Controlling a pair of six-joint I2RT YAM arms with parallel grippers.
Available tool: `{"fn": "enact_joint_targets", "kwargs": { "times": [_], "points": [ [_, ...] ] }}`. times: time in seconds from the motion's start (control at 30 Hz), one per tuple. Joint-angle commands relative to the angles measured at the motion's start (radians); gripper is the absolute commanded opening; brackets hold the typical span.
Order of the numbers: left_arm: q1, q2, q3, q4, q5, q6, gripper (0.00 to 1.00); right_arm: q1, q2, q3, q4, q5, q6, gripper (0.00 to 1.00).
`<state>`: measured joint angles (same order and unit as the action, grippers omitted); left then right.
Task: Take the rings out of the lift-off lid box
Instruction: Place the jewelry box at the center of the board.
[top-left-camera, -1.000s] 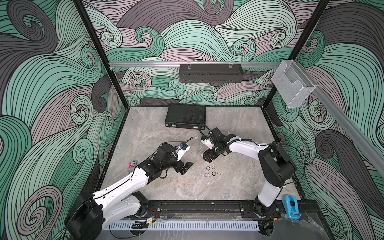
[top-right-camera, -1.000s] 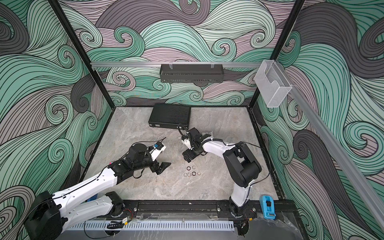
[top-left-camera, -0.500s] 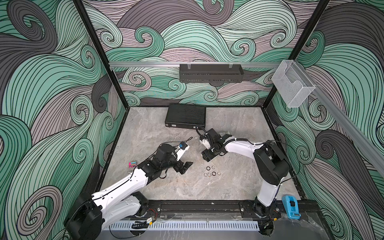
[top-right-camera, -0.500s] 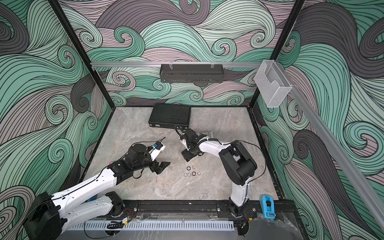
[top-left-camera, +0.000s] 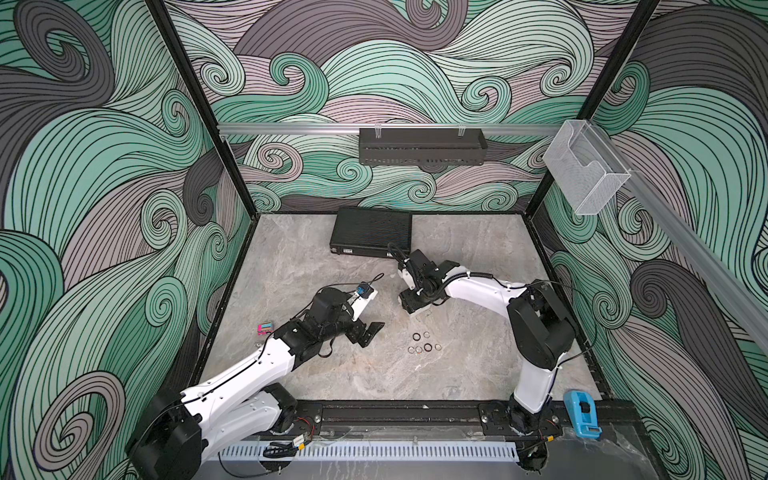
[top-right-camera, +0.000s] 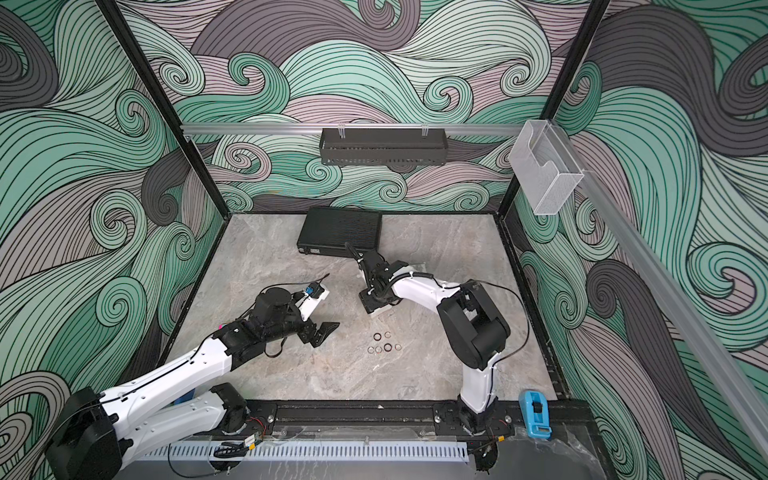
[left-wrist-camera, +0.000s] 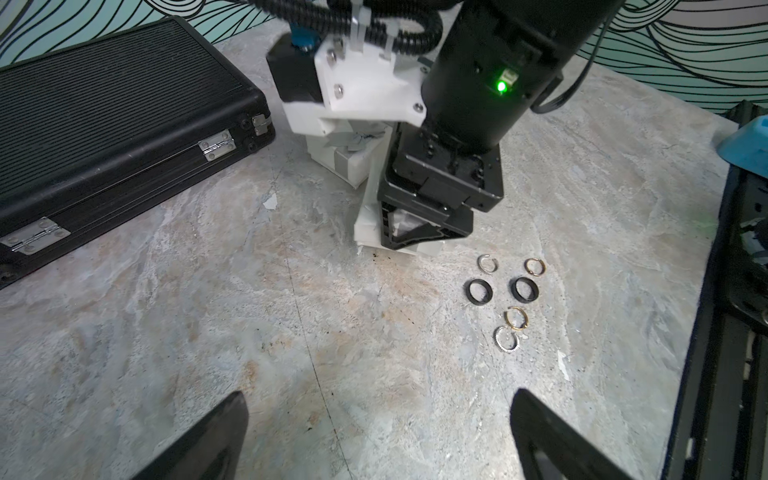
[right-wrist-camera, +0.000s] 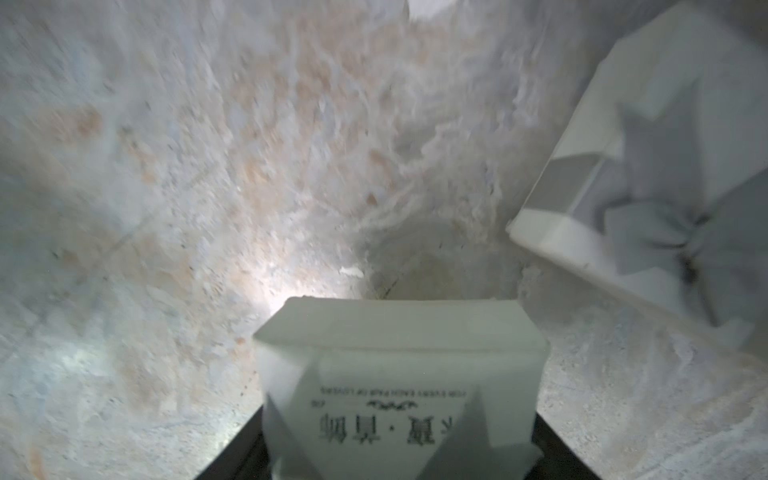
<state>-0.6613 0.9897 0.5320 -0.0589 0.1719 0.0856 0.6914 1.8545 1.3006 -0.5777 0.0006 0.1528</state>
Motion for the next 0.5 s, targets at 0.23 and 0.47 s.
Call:
{"fn": "enact_joint_targets", "kwargs": {
  "times": [0.23,0.47],
  "points": [
    [0.003,-0.022,-0.006,-0.004,-0.012,-0.003,0.99,0.026,0.182,0.295,0.009,0.109,0.273,0.68],
    [0.003,-0.039,-0.021,0.008,-0.019,-0.007,0.99,0.027,0.279,0.381,0.010,0.168,0.341,0.69]
  ]
}}
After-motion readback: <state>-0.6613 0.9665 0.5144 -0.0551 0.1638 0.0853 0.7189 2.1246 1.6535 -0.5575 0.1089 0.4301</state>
